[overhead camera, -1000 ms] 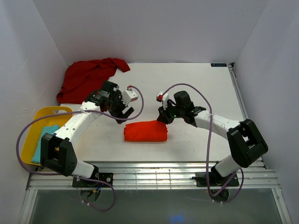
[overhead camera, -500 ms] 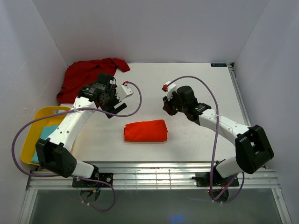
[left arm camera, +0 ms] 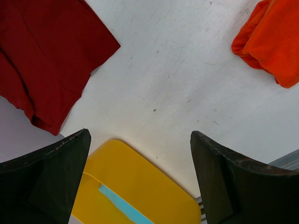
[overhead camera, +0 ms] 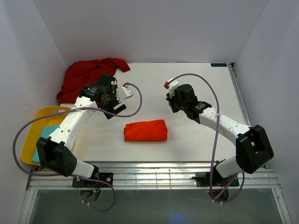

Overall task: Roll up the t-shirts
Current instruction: Roll the T-shirt to the center of the board, then pick up the T-shirt from the center of the board.

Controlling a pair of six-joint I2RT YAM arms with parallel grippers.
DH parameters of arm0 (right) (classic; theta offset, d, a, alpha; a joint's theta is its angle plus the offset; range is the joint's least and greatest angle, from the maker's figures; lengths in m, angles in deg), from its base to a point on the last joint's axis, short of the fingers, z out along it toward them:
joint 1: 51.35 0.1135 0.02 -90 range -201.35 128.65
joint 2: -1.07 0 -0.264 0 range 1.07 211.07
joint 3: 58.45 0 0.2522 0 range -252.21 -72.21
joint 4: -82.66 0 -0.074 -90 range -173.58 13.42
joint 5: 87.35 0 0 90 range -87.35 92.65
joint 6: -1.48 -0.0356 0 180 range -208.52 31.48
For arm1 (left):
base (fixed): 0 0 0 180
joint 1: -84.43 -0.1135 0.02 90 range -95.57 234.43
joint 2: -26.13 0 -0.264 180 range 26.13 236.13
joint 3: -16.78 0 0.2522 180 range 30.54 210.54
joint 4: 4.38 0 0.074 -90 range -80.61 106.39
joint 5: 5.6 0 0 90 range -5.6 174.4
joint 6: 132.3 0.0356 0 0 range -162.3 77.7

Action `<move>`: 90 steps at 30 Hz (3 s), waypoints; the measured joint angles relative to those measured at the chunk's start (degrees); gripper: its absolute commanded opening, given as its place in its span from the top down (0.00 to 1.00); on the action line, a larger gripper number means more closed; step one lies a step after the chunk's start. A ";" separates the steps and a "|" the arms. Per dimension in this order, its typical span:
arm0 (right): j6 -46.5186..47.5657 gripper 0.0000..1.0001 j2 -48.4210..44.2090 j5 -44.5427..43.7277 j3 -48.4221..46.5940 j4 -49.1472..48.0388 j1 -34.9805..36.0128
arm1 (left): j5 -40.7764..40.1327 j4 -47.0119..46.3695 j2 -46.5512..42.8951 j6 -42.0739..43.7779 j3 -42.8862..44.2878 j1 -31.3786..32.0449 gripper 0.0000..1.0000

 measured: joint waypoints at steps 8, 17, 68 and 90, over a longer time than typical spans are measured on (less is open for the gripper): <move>-1.77 0.92 0.74 -4.63 0.00 2.23 0.00 | 0.52 -3.43 0.92 -1.44 -3.30 2.47 0.02; -9.70 0.89 -2.86 0.09 4.79 3.13 -0.57 | 0.87 -4.55 -3.04 -2.54 -7.76 3.21 0.02; -30.88 0.32 11.41 25.57 4.00 7.17 -4.68 | 33.38 -23.54 -0.74 -46.10 -23.15 -8.61 0.02; -26.23 0.34 16.55 36.39 3.02 8.39 -8.57 | 38.73 -34.49 1.14 -48.89 -34.32 -16.57 0.03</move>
